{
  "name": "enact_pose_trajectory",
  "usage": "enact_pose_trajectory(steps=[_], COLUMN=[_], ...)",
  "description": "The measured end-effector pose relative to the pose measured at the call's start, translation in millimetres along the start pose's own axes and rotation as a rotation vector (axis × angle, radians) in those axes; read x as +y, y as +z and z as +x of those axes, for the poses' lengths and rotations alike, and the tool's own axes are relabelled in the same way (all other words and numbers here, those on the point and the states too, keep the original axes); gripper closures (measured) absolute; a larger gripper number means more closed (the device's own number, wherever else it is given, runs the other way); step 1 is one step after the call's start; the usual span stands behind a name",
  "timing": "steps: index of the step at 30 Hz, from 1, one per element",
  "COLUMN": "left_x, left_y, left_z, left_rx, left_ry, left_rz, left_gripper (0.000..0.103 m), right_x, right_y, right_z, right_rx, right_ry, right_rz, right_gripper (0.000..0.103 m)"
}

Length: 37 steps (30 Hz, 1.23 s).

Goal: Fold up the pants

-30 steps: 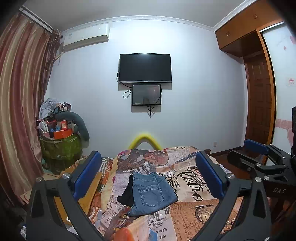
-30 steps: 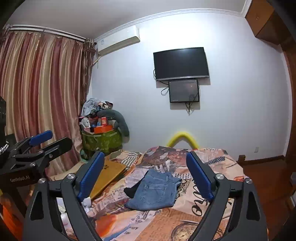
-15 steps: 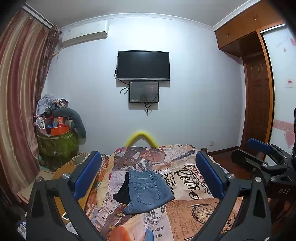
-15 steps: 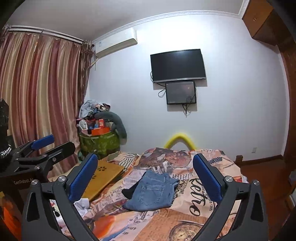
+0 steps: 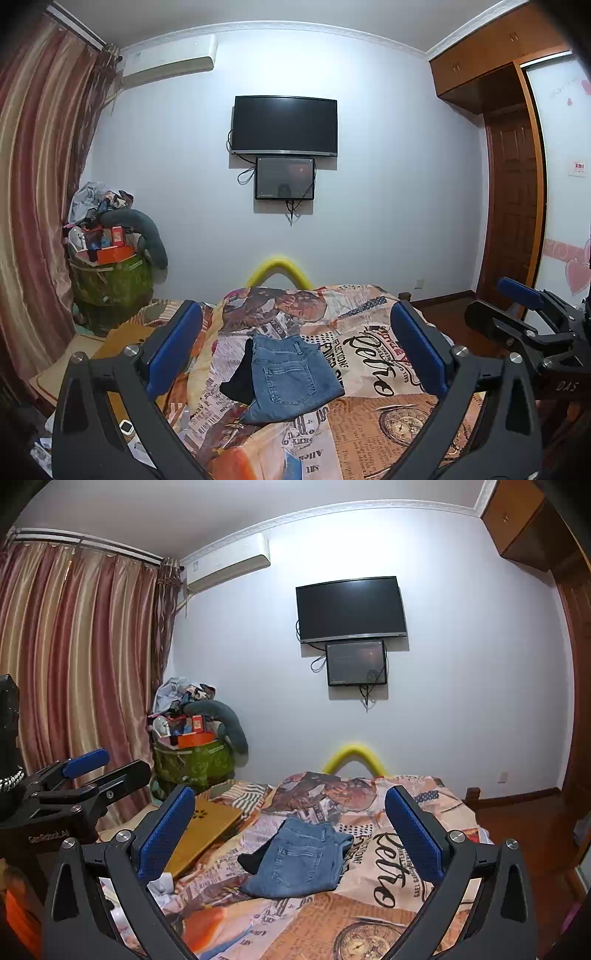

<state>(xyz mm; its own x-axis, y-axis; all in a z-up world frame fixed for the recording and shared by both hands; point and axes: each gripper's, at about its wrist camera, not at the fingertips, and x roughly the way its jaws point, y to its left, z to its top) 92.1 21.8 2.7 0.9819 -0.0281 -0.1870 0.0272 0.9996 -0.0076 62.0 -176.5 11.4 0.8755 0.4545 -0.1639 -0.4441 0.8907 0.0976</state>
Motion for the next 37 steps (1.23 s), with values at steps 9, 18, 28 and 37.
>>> enact_pose_trajectory(steps=[9,18,28,37], left_x=[2.5,1.1,0.1,-1.4], left_y=[-2.4,-3.8,-4.2,-4.3], left_z=[2.9,6.1,5.9,4.0], left_rx=[0.008,0.025,0.030,0.025], left_ry=[-0.017,-0.037,-0.046,-0.042], left_rz=[-0.023,-0.018,-0.011,-0.008], left_gripper=[0.000,0.000,0.000,0.000], right_x=[-2.0,-3.9,-6.6,-7.4], right_y=[1.0,2.8,4.0,5.8], right_z=[-2.5,-3.6,-3.3,-2.8], right_rx=[0.000,0.000,0.000,0.004], right_ry=[-0.002,-0.005,-0.009,-0.006], right_rz=[0.005,0.007,0.011,0.016], right_gripper=[0.001,0.001,0.001,0.001])
